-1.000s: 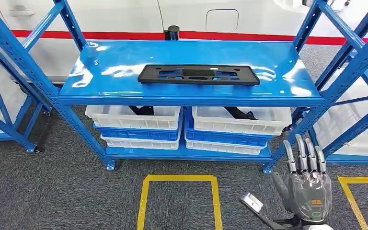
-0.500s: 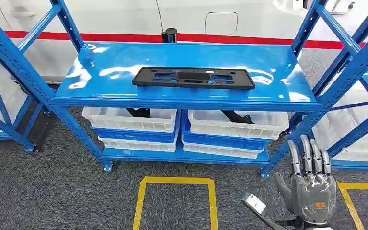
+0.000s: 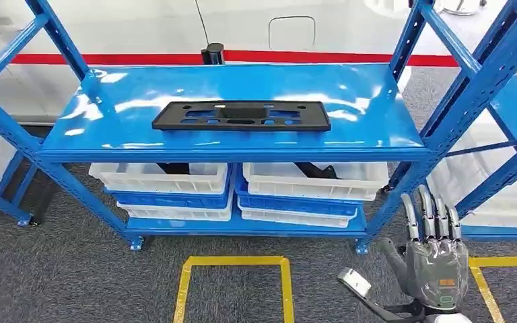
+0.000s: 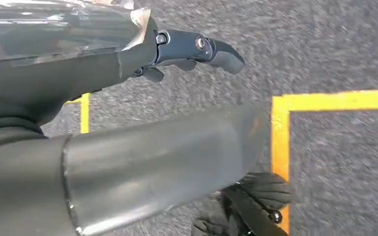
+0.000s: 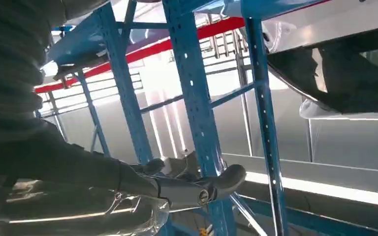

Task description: Take the parts from the cabinet and place them on the table.

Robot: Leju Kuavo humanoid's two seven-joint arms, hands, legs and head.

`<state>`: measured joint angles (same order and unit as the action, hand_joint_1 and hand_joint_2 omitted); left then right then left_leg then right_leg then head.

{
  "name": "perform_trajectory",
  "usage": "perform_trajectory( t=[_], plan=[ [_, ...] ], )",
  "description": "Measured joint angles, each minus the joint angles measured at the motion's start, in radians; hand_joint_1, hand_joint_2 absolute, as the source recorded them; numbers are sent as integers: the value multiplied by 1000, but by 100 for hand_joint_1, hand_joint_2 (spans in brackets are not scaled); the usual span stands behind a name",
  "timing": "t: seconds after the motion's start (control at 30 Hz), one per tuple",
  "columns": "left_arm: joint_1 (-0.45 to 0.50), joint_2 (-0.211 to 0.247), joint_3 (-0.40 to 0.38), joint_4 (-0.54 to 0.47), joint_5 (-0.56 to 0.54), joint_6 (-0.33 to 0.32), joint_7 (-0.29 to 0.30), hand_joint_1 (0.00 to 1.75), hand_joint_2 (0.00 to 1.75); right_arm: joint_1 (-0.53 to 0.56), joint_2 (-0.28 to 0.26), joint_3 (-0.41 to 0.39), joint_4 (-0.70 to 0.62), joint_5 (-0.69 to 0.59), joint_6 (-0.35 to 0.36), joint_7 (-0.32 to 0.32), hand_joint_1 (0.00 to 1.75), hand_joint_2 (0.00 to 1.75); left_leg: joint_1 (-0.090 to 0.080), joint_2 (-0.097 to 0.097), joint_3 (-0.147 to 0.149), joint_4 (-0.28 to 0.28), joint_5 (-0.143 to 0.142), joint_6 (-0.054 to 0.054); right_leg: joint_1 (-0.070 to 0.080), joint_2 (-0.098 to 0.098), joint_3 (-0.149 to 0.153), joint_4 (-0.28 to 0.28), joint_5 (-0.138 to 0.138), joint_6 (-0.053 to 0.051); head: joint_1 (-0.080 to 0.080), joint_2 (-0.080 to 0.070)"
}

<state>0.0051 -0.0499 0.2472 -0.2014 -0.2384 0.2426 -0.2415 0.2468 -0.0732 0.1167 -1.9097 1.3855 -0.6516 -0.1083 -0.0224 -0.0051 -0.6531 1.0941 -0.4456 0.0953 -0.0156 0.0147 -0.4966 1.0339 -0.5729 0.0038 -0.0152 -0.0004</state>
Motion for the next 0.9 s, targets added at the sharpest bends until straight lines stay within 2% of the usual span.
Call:
perform_trajectory(
  t=[0.03, 0.07, 0.1, 0.13, 0.17, 0.2, 0.23, 0.27, 0.3, 0.33, 0.37, 0.4, 0.43, 0.47, 0.5, 0.53, 0.57, 0.6, 0.63, 0.67, 0.7, 0.73, 0.77, 0.83, 0.87, 0.9],
  plan=[
    [0, -5, 0, 0, 0, -1, 0, 0, 0, -2, 0, 0, -1, 0, 0, 0, 0, 175, 0, 7, 12, -25, -16, 8, 25, 2, 6, -6, -6, 9, 13, 0],
    [-1, 1, 1, -2, 0, 1, 0, 0, 0, 0, 1, 0, -1, 0, 1, 0, 0, 175, -8, 3, 17, -34, -22, 0, 7, 0, 6, -11, -7, 12, 11, 0],
    [-1, -7, 2, -2, 0, -1, 0, 0, 0, 0, 1, 0, -3, 0, 1, 0, 0, 175, -10, 3, 22, -56, -22, 2, 7, 1, 33, -7, 6, 22, 7, 0],
    [1, -5, 3, -2, 0, -1, 0, 0, 0, 4, 3, 0, -4, 0, 2, 0, 0, 175, -13, 1, 42, -74, -25, 4, 5, -3, 36, -10, 20, 37, 0, 0],
    [2, -7, 3, -3, 0, -1, 0, 0, 0, 3, 2, 0, -8, 2, 2, 0, 0, 175, -4, -3, 85, -98, -20, 1, 8, -4, 40, -10, 12, 37, -2, 0],
    [4, -7, 4, -4, 0, -1, 0, 0, 0, 1, 3, 0, -8, 1, 2, 0, 0, 175, -2, 0, 110, -111, -20, -4, 7, -5, 44, 18, 7, 37, 3, 0],
    [4, -7, 4, -4, 0, -2, 0, 0, 0, -5, 2, 0, -9, 0, 2, 0, 0, 175, 0, -1, 126, -118, -23, -2, 6, -5, 6, 85, 2, 41, 6, 0],
    [3, -9, 4, -4, 0, -2, 0, 0, 0, -6, 2, 0, -8, 0, 2, 1, 0, 175, 2, -1, 132, -119, -29, -3, 4, -5, -42, 149, -9, 40, 6, 0],
    [3, -11, 4, -5, 0, -2, 0, 0, 0, -3, 1, 0, -9, 0, 2, 2, 0, 175, 4, -3, 138, -119, -40, -8, 2, -5, -95, 210, -39, 37, 6, 0],
    [4, -13, 4, -5, 0, -2, 0, 0, 0, 0, 1, 0, -8, 0, 2, 2, 0, 175, 6, -3, 147, -119, -50, -13, -2, -5, -138, 246, -68, 43, 7, 0],
    [7, -15, 4, -5, 0, -2, 0, 0, 0, 1, 1, 0, -8, 0, 2, 2, 0, 175, 9, -3, 159, -119, -61, -18, -4, -5, -162, 244, -74, 51, 6, 0],
    [9, -15, 4, -5, 0, -2, 0, 0, 0, 1, 1, 0, -8, 0, 2, 2, 0, 175, 13, -4, 174, -118, -72, -23, -7, -6, -165, 207, -57, 63, 6, 0],
    [10, -16, 4, -5, 0, -2, 0, 0, 0, 1, 1, 0, -8, 0, 2, 2, 0, 175, 17, -4, 193, -118, -87, -30, -10, -8, -151, 132, -13, 83, 7, 0],
    [9, -17, 5, -5, 0, -3, 0, 0, 0, 3, 1, 0, -8, 1, 2, 2, 0, 175, 22, -4, 208, -118, -100, -37, -14, -10, -132, 56, 38, 103, 8, 0],
    [10, -16, 6, -6, 0, -3, 0, 0, 0, 5, 1, 0, -8, 3, 2, 2, 0, 175, 22, -4, 214, -118, -115, -45, -18, -23, -112, 5, 121, 119, 10, 0],
    [10, -15, 11, -6, 0, -3, 0, 0, 0, 5, 1, 0, -6, 3, 2, 2, 0, 175, 19, -4, 227, -113, -133, -52, -13, -33, -120, -1, 125, 100, 13, 0],
    [8, -16, 14, -8, 0, -2, 0, 0, 0, 5, 1, 0, -6, 5, 2, 1, 0, 175, 17, -1, 225, -116, -138, -60, -4, -27, -106, 1, 111, 64, 15, 0],
    [7, -17, 15, -8, 0, -2, 0, 0, 0, 7, 1, -1, -8, 5, 2, 1, 0, 175, 16, 3, 237, -120, -141, -66, -6, -22, -106, -1, 115, 50, 10, 0],
    [7, -17, 15, -9, 0, -2, 0, 0, 0, 5, 1, -2, -8, 5, 2, 1, 0, 175, 17, 1, 244, -112, -133, -68, -7, -20, -103, -3, 111, 40, 10, 0],
    [4, -17, 16, -10, 0, -2, 0, 0, 0, 5, 1, -1, -8, 5, 2, 1, 0, 175, 18, 2, 237, -92, -130, -70, -19, -14, -90, -4, 110, 32, 6, 0],
    [3, -19, 18, -11, 0, -2, 0, 0, 0, 7, 2, -2, -10, 6, 2, 1, 0, 175, 21, 2, 202, -34, -114, -75, -18, -16, -78, -10, 103, 22, 7, 0],
    [2, -20, 19, -11, 0, -2, 0, 0, 0, 6, 2, -2, -10, 6, 2, 1, 0, 175, 24, 2, 149, 47, -114, -82, -17, -17, -68, -12, 94, 9, 2, 0],
    [2, -20, 20, -11, 0, -2, 0, 0, 0, 4, 2, -2, -10, 6, 2, 1, 0, 175, 27, 2, 95, 118, -136, -87, -17, -16, -62, -12, 85, 4, 3, 0],
    [5, -20, 21, -11, 0, -2, 0, 0, 0, 6, 3, -1, -10, 6, 2, 0, 0, 175, 31, 2, 6, 207, -217, -96, -16, -14, -44, -12, 66, 2, 3, 0],
    [7, -21, 21, -11, 1, -2, 0, 0, 0, 6, 3, -1, -10, 6, 2, 0, 0, 175, 34, 2, -22, 211, -232, -99, -17, -12, -32, -12, 56, 4, 3, 0],
    [8, -21, 21, -11, 1, -2, 0, 0, 0, 7, 3, -2, -10, 6, 2, 0, 0, 175, 36, 3, -31, 187, -218, -100, -17, -10, -19, -12, 45, 6, 2, 0]
  ],
)
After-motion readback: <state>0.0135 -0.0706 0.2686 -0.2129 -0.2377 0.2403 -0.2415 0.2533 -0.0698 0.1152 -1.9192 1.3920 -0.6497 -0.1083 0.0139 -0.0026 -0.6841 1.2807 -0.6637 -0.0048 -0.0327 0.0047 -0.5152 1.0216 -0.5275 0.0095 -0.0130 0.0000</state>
